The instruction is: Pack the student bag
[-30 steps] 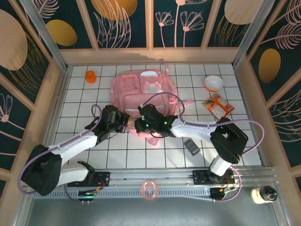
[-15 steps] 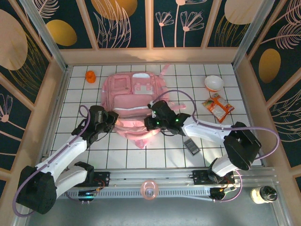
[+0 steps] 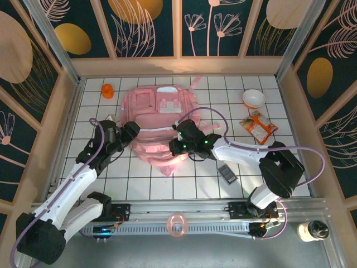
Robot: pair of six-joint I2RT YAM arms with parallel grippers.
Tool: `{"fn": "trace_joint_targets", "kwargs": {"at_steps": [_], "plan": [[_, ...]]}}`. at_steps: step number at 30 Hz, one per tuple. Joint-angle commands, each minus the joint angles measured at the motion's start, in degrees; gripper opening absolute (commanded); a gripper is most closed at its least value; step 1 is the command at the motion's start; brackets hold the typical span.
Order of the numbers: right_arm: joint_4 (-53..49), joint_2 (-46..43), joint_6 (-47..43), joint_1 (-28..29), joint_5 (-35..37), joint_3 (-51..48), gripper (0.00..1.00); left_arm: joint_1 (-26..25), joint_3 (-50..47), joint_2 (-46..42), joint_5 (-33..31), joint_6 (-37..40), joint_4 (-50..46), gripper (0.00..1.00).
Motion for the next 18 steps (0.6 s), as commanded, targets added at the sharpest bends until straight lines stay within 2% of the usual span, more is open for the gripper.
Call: {"fn": "trace_joint_targets", "kwargs": {"at_steps": [1,3,5,8,11,15,18], "plan": [[3.18,-2.51,-0.6,-1.67,-2.53,0.4,0.0,-0.25,3.63,-1.92,-2.29,24.53,4.4,0.58],[3.46,-2.76,-0.59,-1.89,-3.21,0.11,0.0,-0.27,4.45,-2.45,-1.63,36.6,6.55,0.59],[3.46,-2.84,-0.69,-2.04,-3.32,0.14,0.0,-0.3,5.6,-2.31,1.87,49.43,7.45,0.61],[3.55,-3.23,-0.69,-2.32,-3.53,-0.08,0.0,-0.28,8.31,-0.14,10.1,66.86,3.98,0.62],[4.35,-3.48,-0.5,-2.84,-4.58,-0.34,0.0,-0.31,10.04,3.42,22.39,85.2,-4.03,0.61],[5.04,-3.1,-0.35,-2.93,-5.52,-0.38,0.0,-0.81,9.73,9.12,29.34,95.6,-7.85,0.58],[5.37,-3.0,-0.22,-2.92,-5.53,-0.38,0.0,-5.4,9.79,14.12,26.61,102.38,-10.62,0.56]]}}
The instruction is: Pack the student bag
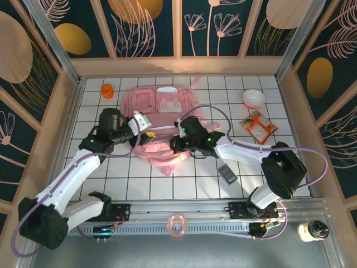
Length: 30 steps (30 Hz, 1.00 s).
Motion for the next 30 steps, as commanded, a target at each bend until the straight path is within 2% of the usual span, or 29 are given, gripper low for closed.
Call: {"fn": "trace_joint_targets", "kwargs": {"at_steps": [1,7,10,13,16,20,27,30], "plan": [[3.99,-1.95,-0.21,-0.54,-0.34,-0.19,0.0,-4.46,0.04,4.4,2.81,15.97,-5.73,0.56],[4.05,-1.43,-0.23,-0.57,-0.45,0.34,0.0,-5.34,-4.35,8.2,0.08,14.48,5.26,0.55],[3.63,-1.4,-0.28,-0.66,-0.49,0.42,0.0,-5.33,-6.23,8.98,-1.13,11.8,11.65,0.47],[4.08,-1.7,-0.01,-0.82,-1.09,0.28,0.0,-5.27,-6.34,9.98,-1.23,11.8,12.53,0.41],[5.13,-2.54,0.82,-1.28,-1.72,-0.53,0.0,-5.34,-6.75,9.45,-2.18,12.27,12.37,0.26],[4.4,-4.48,0.92,-2.87,-1.65,-2.35,0.0,-5.34,-7.77,6.63,-6.16,13.95,11.52,0.0],[0.44,-7.67,-1.48,-9.66,-2.48,-6.62,0.0,-5.33,-8.95,3.29,-10.89,16.28,6.9,0.0],[-0.26,-7.3,-1.91,-9.99,-2.96,-6.58,0.0,-5.33,-9.76,2.11,-10.66,15.72,6.7,0.0]]}}
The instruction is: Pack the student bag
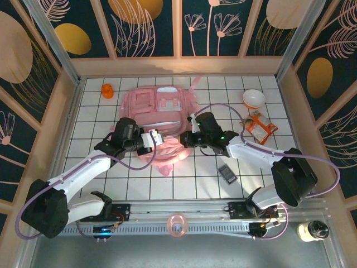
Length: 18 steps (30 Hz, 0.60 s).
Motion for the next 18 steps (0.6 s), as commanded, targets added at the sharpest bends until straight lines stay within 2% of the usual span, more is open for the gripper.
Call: {"fn": "trace_joint_targets", "kwargs": {"at_steps": [1,2,6,8,13,18], "plan": [[-1.62,-0.86,-1.18,-1.32,1.7,-0.63,0.0,0.67,-1.33,-2.16,-3.24,0.78,-3.38,0.0],[-0.93,-0.52,-0.99,-0.81,1.4,-0.36,0.0,0.68,-1.1,-2.4,-2.39,0.2,-3.5,0.02],[0.02,0.81,-0.89,1.32,1.45,1.54,0.0,0.52,0.96,-2.87,3.69,-2.94,-4.66,0.39],[0.24,1.61,-0.81,2.0,1.41,2.41,0.0,-0.46,1.29,-3.62,4.84,-6.25,-2.67,0.48],[1.6,1.28,-0.41,2.59,0.71,2.88,0.0,-2.17,0.77,-4.25,3.42,-8.47,2.27,0.56],[1.61,0.56,-0.19,2.61,1.11,2.58,0.0,-2.46,2.74,0.61,2.73,-6.22,2.55,0.56]]}}
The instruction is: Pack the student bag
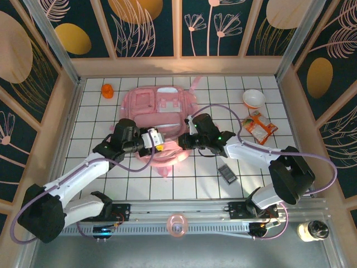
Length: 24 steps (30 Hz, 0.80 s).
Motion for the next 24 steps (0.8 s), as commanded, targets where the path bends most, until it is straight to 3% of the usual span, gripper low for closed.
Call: {"fn": "trace_joint_targets", "kwargs": {"at_steps": [1,10,12,18,24], "plan": [[2.31,-0.89,-0.18,0.43,1.0,1.96,0.0,-0.5,2.75,3.63,0.91,0.25,2.21,0.55],[2.61,-2.13,0.28,0.5,1.44,1.29,0.0,-2.78,4.97,11.39,0.03,0.43,5.46,0.56],[2.92,-2.15,0.44,0.51,1.05,1.18,0.0,-3.15,4.51,12.49,-1.59,0.11,7.51,0.46],[3.48,-3.53,1.85,-1.13,1.11,-1.46,0.0,-3.17,3.03,11.03,-6.03,-1.58,9.47,0.03],[6.88,-6.9,4.99,-4.37,-1.16,-7.84,0.0,-3.18,1.98,5.03,-9.98,1.22,-0.34,0.0]]}}
